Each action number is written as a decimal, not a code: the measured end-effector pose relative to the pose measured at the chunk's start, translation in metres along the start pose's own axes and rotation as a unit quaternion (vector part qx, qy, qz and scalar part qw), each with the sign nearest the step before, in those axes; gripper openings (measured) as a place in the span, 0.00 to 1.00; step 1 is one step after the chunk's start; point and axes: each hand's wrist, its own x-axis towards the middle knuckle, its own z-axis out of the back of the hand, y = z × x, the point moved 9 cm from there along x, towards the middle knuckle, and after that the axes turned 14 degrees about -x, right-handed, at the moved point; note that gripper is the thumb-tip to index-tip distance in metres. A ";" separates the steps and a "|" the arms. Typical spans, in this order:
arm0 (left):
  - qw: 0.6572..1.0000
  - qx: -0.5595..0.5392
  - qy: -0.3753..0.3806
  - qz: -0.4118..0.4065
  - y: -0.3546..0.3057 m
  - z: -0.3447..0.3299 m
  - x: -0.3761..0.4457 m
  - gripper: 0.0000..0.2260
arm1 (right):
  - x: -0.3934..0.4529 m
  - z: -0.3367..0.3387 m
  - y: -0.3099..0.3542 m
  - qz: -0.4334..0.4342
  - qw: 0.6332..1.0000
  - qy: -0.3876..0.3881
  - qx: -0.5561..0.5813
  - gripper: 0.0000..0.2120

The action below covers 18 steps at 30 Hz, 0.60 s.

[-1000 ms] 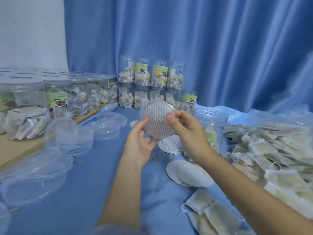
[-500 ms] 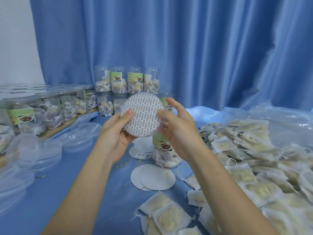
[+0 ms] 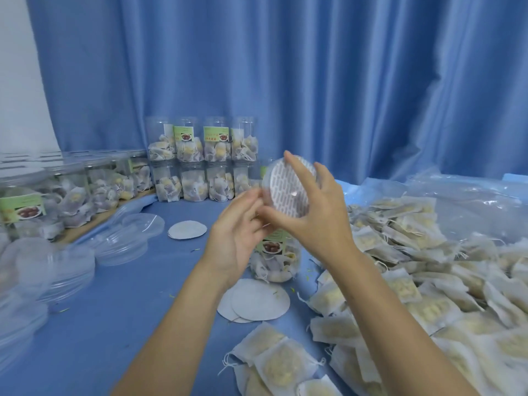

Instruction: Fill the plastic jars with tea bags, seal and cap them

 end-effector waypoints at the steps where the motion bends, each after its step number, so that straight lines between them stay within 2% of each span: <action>1: 1.000 0.000 -0.013 -0.003 0.000 0.006 -0.001 0.12 | 0.000 -0.002 -0.008 -0.020 1.000 0.004 -0.014 0.39; 3: 0.992 0.064 -0.092 -0.055 -0.001 0.030 -0.004 0.08 | -0.001 -0.013 -0.026 -0.073 0.996 0.031 -0.033 0.38; 5: 0.965 0.158 -0.189 -0.091 0.000 0.060 -0.015 0.02 | 0.001 -0.030 -0.036 -0.103 0.989 0.084 -0.060 0.37; 7: 0.938 0.220 -0.253 -0.089 0.007 0.085 -0.026 0.04 | 0.007 -0.049 -0.039 -0.102 0.980 0.149 -0.081 0.36; 9: 0.933 0.229 -0.264 -0.085 0.011 0.096 -0.029 0.04 | 0.019 -0.063 -0.036 -0.082 0.974 0.191 -0.088 0.35; 12: 0.933 0.257 -0.238 -0.079 0.015 0.090 -0.026 0.05 | 0.039 -0.078 -0.028 -0.042 0.963 0.238 -0.120 0.33; 18: 0.928 0.297 -0.223 -0.019 0.027 0.090 -0.020 0.19 | 0.065 -0.102 -0.016 0.026 0.923 0.346 -0.168 0.30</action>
